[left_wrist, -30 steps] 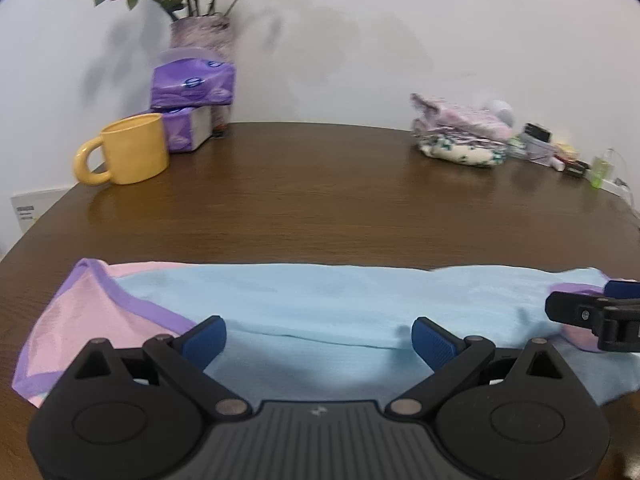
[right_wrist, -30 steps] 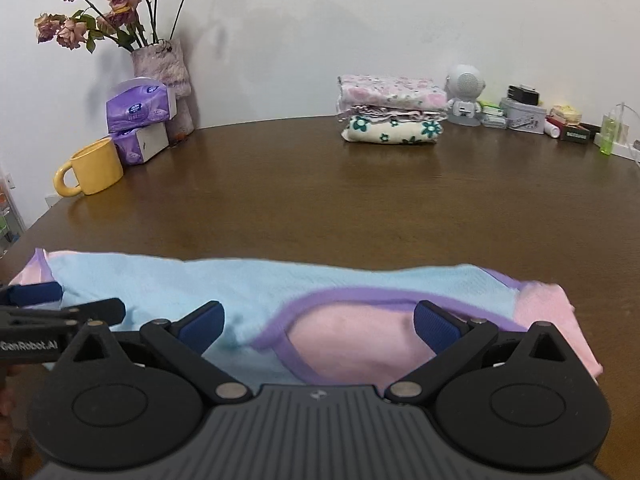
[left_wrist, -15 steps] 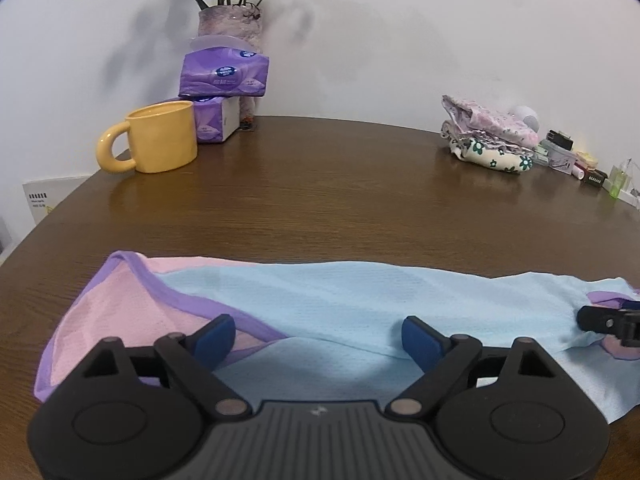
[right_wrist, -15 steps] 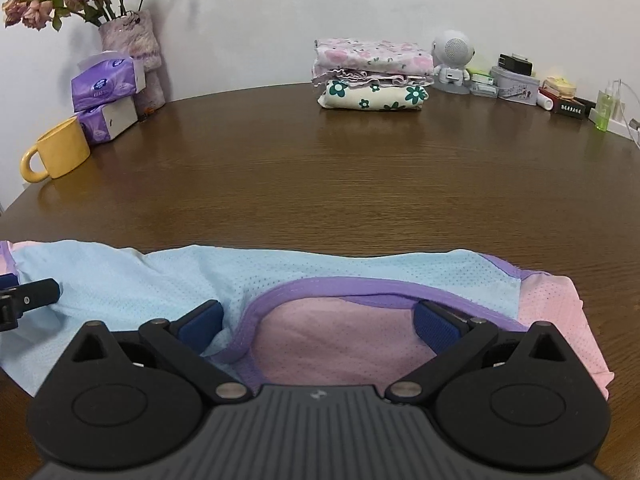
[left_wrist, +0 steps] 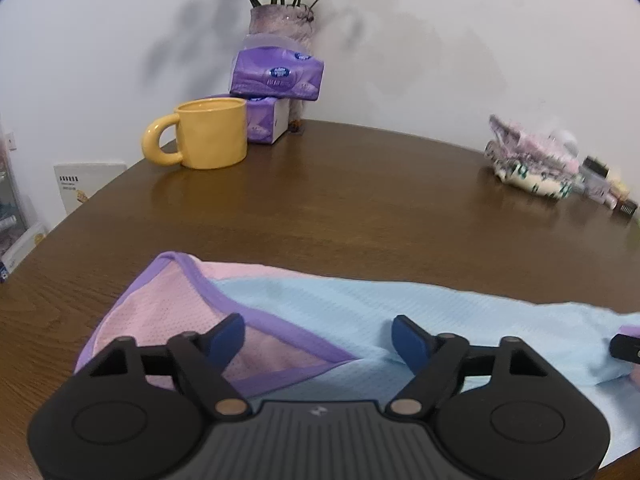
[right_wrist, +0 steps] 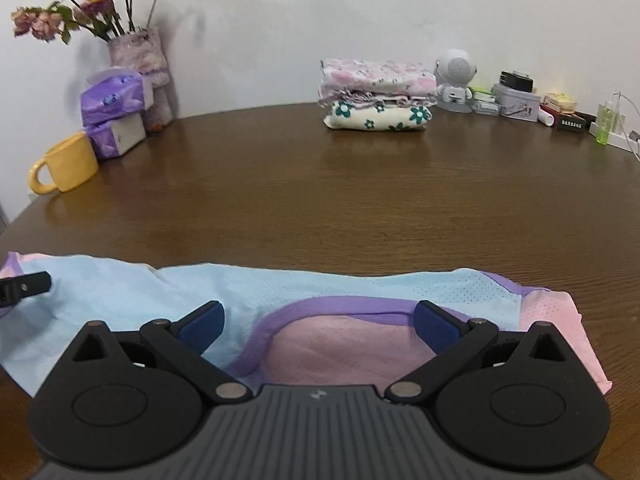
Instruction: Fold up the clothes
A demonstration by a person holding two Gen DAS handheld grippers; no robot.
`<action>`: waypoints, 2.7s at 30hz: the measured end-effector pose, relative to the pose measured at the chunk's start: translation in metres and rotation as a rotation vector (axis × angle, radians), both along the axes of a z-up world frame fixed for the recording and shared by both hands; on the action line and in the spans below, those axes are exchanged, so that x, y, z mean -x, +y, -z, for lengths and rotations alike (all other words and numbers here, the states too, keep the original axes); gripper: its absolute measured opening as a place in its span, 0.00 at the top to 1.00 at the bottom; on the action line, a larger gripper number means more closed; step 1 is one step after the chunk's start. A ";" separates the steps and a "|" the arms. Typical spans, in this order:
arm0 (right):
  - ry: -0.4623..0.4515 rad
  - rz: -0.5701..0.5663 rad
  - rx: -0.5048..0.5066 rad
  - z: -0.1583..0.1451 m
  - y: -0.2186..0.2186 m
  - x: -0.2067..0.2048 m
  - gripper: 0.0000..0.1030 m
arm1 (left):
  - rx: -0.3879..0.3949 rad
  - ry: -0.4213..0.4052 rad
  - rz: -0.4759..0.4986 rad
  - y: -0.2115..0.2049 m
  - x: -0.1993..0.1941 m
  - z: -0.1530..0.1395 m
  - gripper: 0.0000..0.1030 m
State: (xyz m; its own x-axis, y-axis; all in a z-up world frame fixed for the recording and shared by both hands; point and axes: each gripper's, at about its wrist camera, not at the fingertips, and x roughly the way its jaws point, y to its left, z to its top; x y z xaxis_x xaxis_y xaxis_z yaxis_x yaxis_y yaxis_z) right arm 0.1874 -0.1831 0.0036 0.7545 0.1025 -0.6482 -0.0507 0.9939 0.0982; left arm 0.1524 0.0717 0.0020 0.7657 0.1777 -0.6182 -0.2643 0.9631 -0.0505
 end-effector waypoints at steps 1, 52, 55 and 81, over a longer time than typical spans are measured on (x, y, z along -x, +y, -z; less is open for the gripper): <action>-0.001 0.002 0.002 0.000 0.000 0.000 0.00 | -0.014 0.006 0.000 -0.001 0.000 0.000 0.26; -0.006 0.043 0.036 0.000 0.003 -0.033 0.00 | -0.075 0.009 -0.034 0.032 -0.024 0.001 0.51; -0.080 0.027 -0.066 -0.012 -0.006 -0.020 0.00 | -0.055 -0.013 -0.029 0.034 -0.020 -0.002 0.53; -0.044 -0.029 -0.008 -0.021 0.034 -0.019 0.00 | -0.056 -0.034 0.098 -0.007 -0.019 -0.005 0.38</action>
State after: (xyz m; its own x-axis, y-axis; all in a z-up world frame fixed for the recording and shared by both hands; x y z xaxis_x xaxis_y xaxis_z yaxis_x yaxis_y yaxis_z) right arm 0.2059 -0.1496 0.0245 0.7792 0.1298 -0.6132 -0.0842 0.9911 0.1027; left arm 0.1709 0.0645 0.0067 0.8014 0.1346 -0.5828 -0.1680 0.9858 -0.0033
